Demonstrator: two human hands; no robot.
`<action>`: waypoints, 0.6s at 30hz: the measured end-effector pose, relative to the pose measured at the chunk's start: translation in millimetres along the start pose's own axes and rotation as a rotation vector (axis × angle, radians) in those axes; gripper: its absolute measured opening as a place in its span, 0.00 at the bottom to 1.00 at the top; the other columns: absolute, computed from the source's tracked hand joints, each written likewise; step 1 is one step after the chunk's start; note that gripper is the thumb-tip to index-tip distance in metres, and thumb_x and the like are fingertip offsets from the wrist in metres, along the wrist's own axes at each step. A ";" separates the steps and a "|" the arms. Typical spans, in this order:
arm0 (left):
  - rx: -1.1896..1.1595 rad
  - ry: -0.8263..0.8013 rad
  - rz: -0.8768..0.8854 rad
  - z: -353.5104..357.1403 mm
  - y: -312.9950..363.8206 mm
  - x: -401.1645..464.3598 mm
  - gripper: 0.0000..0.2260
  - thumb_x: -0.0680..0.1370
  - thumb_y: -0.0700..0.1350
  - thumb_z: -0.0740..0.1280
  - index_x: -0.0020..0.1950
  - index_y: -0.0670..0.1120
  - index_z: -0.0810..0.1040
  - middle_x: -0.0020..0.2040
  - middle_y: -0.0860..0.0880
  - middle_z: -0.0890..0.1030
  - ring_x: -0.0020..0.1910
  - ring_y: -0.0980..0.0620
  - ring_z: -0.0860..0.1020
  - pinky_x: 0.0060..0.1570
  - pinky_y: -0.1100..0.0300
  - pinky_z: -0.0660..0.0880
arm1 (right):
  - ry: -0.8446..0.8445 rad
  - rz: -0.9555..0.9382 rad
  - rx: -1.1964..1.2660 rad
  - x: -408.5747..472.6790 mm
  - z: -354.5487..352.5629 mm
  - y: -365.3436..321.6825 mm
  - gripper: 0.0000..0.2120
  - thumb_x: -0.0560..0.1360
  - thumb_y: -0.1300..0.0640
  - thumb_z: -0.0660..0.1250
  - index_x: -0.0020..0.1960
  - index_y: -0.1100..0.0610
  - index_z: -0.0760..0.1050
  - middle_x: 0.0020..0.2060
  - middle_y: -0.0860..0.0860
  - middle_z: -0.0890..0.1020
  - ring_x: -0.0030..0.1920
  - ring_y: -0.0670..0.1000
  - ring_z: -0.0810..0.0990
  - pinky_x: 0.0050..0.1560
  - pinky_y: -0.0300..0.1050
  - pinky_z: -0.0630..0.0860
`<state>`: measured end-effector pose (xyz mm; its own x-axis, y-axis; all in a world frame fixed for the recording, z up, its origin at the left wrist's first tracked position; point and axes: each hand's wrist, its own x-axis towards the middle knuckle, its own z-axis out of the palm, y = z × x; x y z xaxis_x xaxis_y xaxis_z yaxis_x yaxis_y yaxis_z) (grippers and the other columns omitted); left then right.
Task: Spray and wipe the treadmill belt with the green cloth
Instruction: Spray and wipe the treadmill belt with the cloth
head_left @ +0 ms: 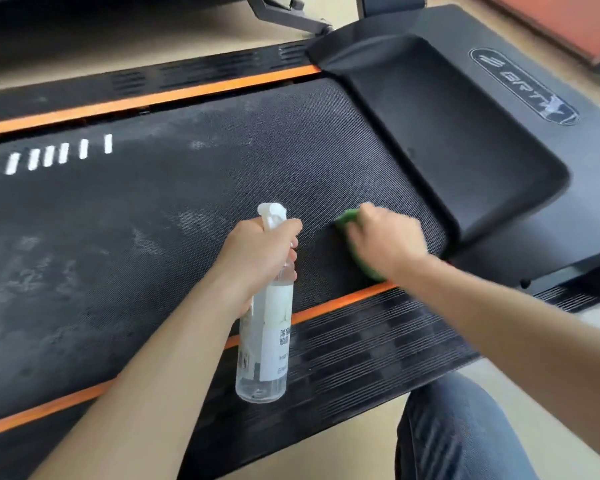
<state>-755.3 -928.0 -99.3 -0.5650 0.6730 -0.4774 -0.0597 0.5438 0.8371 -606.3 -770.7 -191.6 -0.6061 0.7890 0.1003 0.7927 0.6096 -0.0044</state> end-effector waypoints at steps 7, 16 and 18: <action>-0.014 0.005 0.033 -2.3 3.4 9.9 0.12 0.80 0.52 0.71 0.44 0.45 0.83 0.37 0.51 0.83 0.31 0.50 0.82 0.38 0.57 0.82 | 0.072 0.416 0.151 9.3 0.7 7.0 0.17 0.82 0.47 0.55 0.52 0.59 0.73 0.49 0.60 0.83 0.50 0.65 0.82 0.48 0.55 0.76; -0.010 0.058 0.058 2.5 0.7 22.4 0.13 0.79 0.51 0.71 0.38 0.46 0.82 0.36 0.50 0.84 0.29 0.49 0.82 0.34 0.60 0.79 | 0.020 0.001 0.145 -35.1 14.5 -55.6 0.14 0.79 0.44 0.56 0.41 0.52 0.64 0.35 0.50 0.80 0.35 0.57 0.80 0.32 0.47 0.61; -0.003 0.091 0.051 4.8 2.7 24.5 0.15 0.79 0.52 0.70 0.35 0.45 0.80 0.32 0.51 0.82 0.28 0.50 0.83 0.37 0.58 0.81 | 0.034 -0.008 0.140 -35.5 15.7 -56.9 0.14 0.79 0.44 0.56 0.41 0.52 0.64 0.35 0.49 0.79 0.35 0.57 0.79 0.32 0.47 0.62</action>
<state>-765.3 -907.6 -110.0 -0.6395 0.6516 -0.4080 -0.0309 0.5084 0.8605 -630.9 -832.2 -210.5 -0.6080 0.7824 0.1348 0.7697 0.6225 -0.1418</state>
